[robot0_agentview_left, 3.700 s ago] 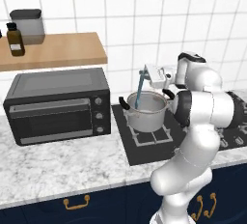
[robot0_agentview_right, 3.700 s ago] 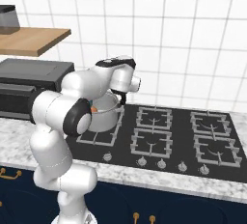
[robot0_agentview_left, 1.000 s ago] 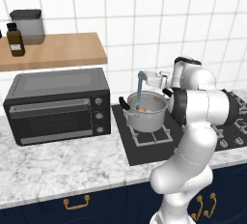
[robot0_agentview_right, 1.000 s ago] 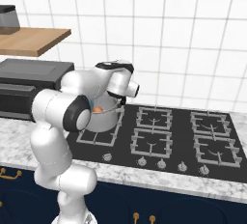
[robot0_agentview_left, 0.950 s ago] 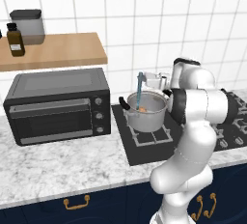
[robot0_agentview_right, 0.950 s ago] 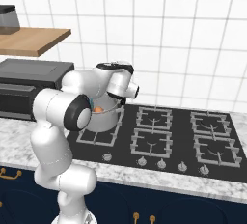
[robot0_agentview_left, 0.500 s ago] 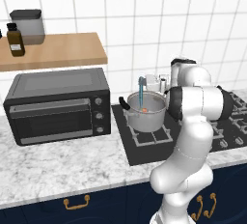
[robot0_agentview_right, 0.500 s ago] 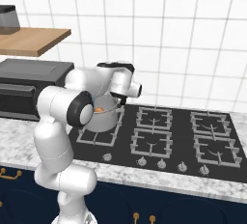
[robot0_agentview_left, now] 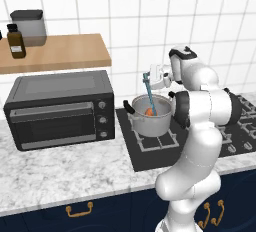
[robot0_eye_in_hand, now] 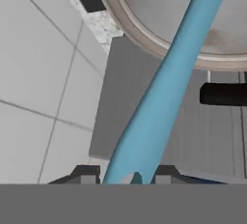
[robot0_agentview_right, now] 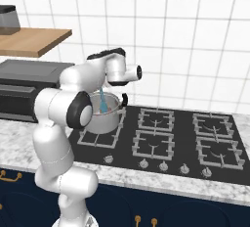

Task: Put the garlic and onion in the pot. Retrieve the spatula and lightly stir the vegetables in the pot.

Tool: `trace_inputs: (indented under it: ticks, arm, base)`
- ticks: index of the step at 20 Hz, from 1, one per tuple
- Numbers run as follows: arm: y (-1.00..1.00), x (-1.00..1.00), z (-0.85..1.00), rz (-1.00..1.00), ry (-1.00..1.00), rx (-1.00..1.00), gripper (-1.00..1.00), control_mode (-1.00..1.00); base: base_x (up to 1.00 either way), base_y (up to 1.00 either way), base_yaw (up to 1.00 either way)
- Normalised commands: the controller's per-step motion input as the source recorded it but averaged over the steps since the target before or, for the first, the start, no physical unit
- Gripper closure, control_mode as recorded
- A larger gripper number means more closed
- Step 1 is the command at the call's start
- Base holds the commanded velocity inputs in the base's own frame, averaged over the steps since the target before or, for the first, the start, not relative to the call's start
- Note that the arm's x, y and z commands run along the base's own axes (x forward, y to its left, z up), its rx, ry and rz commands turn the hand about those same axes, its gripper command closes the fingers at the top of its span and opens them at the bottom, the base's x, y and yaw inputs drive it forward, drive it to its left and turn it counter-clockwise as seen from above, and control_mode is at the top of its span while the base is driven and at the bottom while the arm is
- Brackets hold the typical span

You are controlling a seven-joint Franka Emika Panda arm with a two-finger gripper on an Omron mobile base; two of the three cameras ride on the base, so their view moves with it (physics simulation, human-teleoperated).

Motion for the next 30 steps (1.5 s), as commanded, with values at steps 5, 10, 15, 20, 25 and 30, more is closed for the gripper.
trace_inputs:
  ticks: [5, 10, 15, 20, 25, 30]
  arm:
    - [0.00, 0.00, -0.08, 0.00, -0.10, -0.12, 1.00, -1.00]
    - [0.00, -0.01, -0.79, 0.00, 0.00, -0.01, 1.00, -1.00]
    - [0.00, 0.00, -0.61, 0.02, 0.00, 0.10, 1.00, -1.00]
    - [0.14, 0.00, 0.01, 0.10, -0.07, 0.32, 1.00, -1.00]
    - [0.16, 0.00, 0.03, 0.11, 0.00, 0.47, 1.00, -1.00]
    - [-0.13, -0.04, 0.13, 0.03, -0.11, 0.21, 1.00, -1.00]
  base:
    - [0.00, 0.00, 0.00]
    - [0.00, 0.00, 0.00]
    - [0.00, 0.00, 0.00]
    - [0.00, 0.00, 0.00]
    - [0.00, 0.00, 0.00]
    - [0.00, 0.00, 0.00]
